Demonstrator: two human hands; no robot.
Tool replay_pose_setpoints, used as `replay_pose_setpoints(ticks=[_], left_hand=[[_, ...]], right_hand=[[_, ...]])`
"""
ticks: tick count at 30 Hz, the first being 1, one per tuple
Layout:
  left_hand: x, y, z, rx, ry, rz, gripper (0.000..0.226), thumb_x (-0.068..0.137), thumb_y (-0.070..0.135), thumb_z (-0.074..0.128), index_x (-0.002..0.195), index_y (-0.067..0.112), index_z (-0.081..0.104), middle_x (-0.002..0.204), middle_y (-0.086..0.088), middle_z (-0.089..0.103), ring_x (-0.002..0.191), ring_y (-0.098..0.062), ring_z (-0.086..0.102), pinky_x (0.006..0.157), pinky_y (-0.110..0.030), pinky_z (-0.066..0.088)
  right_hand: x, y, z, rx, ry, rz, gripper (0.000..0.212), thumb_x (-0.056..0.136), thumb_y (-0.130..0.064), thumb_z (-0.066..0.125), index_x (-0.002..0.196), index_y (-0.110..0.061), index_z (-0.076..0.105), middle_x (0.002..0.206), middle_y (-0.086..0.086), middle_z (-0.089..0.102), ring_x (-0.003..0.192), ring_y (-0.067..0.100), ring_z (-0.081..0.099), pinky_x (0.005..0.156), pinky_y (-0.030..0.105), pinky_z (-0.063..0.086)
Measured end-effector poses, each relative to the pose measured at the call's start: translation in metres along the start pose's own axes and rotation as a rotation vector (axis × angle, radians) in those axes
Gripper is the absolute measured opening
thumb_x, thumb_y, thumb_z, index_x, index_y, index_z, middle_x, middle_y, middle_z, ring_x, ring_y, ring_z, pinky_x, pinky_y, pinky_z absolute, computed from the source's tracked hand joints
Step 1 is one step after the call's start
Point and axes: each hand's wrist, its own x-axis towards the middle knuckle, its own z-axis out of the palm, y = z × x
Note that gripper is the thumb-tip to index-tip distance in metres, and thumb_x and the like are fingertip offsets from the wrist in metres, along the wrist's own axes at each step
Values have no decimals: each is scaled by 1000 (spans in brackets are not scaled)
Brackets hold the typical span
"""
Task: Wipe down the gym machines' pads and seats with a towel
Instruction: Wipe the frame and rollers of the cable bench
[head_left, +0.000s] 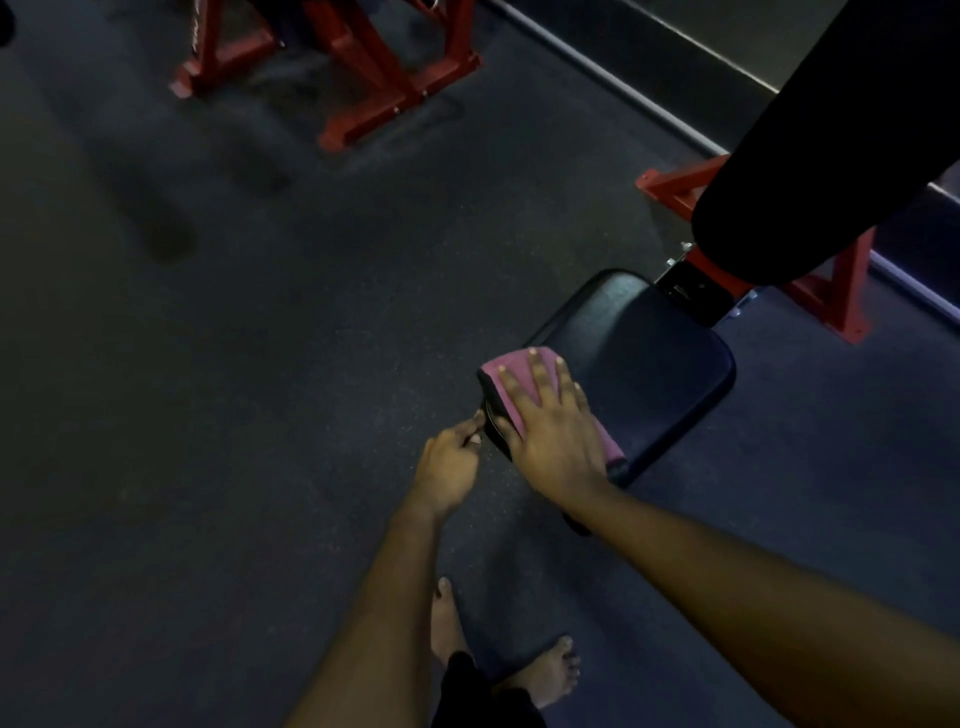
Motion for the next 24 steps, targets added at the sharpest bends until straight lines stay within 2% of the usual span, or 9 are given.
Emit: replay_pose_setpoints(ticks=[3,5,7,11,14,16,19,24], left_hand=[[2,-4,-2,4,-4,-17,43,105,13,45,144,27,54,140,-2,61,115,-10,55,95,-22,39],[0,-4,-3,0,-6,-21,44,105,12,45,145,27,54,145,-2,57,128,-15,53,100,-24,38],[-1,-3,-4,-16,-16,-22,43,104,9,45,144,24,55,147,0,54,138,-17,47,106,-21,35],[-6,2,-3,-81,-12,-47,42,105,8,45,143,23,55,148,-1,53,141,-18,43,112,-22,31],[-7,-2,-1,-75,-12,-45,44,105,10,45,145,25,53,150,2,50,142,-18,42,117,-28,31],[-5,-4,-1,-25,-5,-32,45,105,12,45,147,27,51,152,2,49,142,-18,42,114,-26,33],[-8,0,3,51,60,5,43,106,15,43,148,25,50,151,-1,50,139,-20,46,102,-19,32],[-15,21,15,28,182,62,43,107,15,42,150,20,45,153,-1,48,141,-20,43,104,-17,27]], right_hand=[[55,-18,-11,3,-48,37,60,103,-50,40,159,-31,28,171,7,2,156,38,4,125,54,15],[63,-21,-13,-17,-35,55,58,103,-48,42,157,-31,33,171,7,6,155,38,6,125,54,16],[37,-17,-10,12,14,37,62,103,-48,43,160,-33,25,172,6,0,156,36,4,126,53,15],[-30,2,4,32,76,-21,75,101,-45,53,162,-38,10,171,2,-10,157,34,5,123,52,20],[-11,4,4,48,51,9,71,101,-54,43,162,-39,10,172,3,-7,157,33,3,125,54,17],[19,1,-1,83,28,40,68,101,-57,38,162,-39,13,172,3,-5,157,32,0,126,54,14],[45,3,-9,114,1,72,66,101,-56,38,161,-38,16,172,2,-5,157,31,-1,126,53,13],[-20,12,1,123,119,95,72,101,-43,49,162,-39,11,172,1,-5,157,31,6,125,49,20]])
